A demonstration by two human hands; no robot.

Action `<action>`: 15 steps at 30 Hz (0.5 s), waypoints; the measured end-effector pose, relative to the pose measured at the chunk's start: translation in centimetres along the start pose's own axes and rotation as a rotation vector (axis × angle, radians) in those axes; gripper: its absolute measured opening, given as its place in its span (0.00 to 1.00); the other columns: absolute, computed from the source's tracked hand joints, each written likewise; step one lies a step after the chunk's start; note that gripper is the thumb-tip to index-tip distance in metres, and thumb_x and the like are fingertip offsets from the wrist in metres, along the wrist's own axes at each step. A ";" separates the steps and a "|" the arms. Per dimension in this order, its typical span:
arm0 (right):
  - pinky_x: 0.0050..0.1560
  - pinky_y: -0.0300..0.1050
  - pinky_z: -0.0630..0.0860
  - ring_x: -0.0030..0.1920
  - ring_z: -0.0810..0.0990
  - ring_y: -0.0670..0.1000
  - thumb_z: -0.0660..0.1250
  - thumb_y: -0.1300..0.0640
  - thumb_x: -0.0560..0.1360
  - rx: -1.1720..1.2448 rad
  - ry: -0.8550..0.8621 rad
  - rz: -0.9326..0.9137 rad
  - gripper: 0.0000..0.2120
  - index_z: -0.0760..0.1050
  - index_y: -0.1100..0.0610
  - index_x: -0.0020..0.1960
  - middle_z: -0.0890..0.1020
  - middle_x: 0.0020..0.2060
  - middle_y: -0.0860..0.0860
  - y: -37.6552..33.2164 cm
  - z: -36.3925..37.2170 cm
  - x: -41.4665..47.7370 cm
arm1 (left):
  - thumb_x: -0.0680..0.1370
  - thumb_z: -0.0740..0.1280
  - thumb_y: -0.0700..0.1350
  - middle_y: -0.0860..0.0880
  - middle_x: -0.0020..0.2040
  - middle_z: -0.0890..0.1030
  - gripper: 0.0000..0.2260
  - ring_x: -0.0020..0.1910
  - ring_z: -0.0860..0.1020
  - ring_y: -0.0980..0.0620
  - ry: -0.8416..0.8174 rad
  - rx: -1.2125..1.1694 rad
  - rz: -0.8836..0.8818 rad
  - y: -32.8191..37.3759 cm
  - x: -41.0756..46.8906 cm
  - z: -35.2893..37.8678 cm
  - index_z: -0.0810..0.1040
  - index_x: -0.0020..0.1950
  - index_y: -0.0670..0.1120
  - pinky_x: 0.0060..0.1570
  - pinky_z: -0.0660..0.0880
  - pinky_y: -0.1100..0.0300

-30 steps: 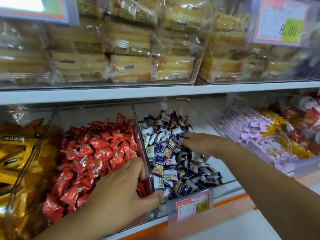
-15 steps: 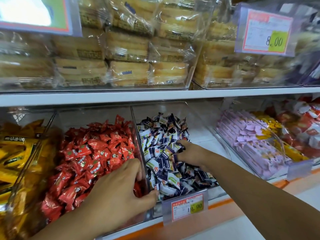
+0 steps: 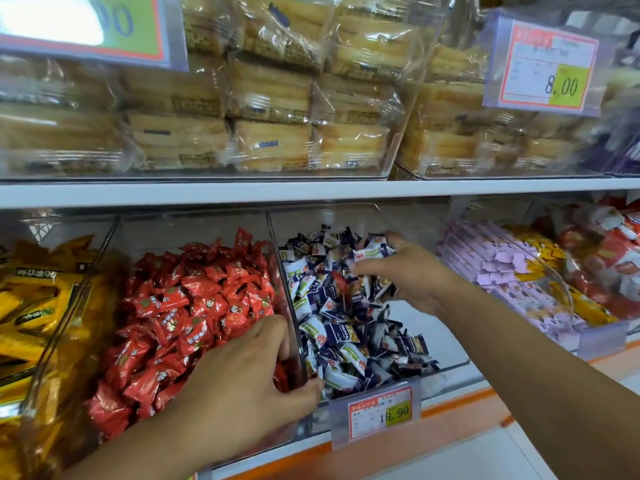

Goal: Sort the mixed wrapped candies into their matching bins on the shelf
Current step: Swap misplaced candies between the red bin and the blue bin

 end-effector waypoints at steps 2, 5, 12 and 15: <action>0.53 0.53 0.76 0.49 0.75 0.50 0.75 0.59 0.71 0.026 -0.067 -0.032 0.37 0.61 0.48 0.74 0.76 0.54 0.46 -1.2 1.0 -0.4 | 0.70 0.62 0.69 0.54 0.42 0.70 0.20 0.33 0.67 0.54 -0.005 -0.014 -0.003 0.1 0.0 0.0 0.61 0.45 0.56 0.33 0.64 0.61; 0.43 0.47 0.80 0.53 0.78 0.52 0.75 0.52 0.70 0.023 -0.180 -0.071 0.22 0.71 0.47 0.61 0.77 0.60 0.52 -2.1 3.5 -0.7 | 0.70 0.62 0.69 0.53 0.43 0.70 0.20 0.34 0.68 0.54 -0.008 -0.038 -0.008 0.1 -0.1 0.0 0.61 0.45 0.55 0.33 0.64 0.61; 0.53 0.55 0.78 0.60 0.72 0.49 0.68 0.47 0.76 -0.029 -0.225 0.001 0.16 0.75 0.42 0.63 0.73 0.67 0.46 -0.4 1.2 -1.6 | 0.70 0.60 0.70 0.53 0.43 0.70 0.20 0.36 0.68 0.54 -0.004 -0.016 0.011 0.0 -0.1 -0.1 0.61 0.45 0.55 0.34 0.63 0.61; 0.53 0.56 0.79 0.63 0.69 0.53 0.63 0.50 0.80 -0.061 -0.184 0.030 0.11 0.77 0.43 0.61 0.75 0.63 0.45 1.1 -1.6 -2.7 | 0.70 0.59 0.70 0.53 0.43 0.70 0.20 0.35 0.68 0.54 -0.006 -0.009 0.012 0.2 -0.1 -0.2 0.61 0.45 0.55 0.33 0.63 0.61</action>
Point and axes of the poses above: each hand's wrist, its own x-axis towards the middle knuckle, its own z-axis out of the palm, y = z × x, the point moved 5 cm from there along x, towards the middle knuckle
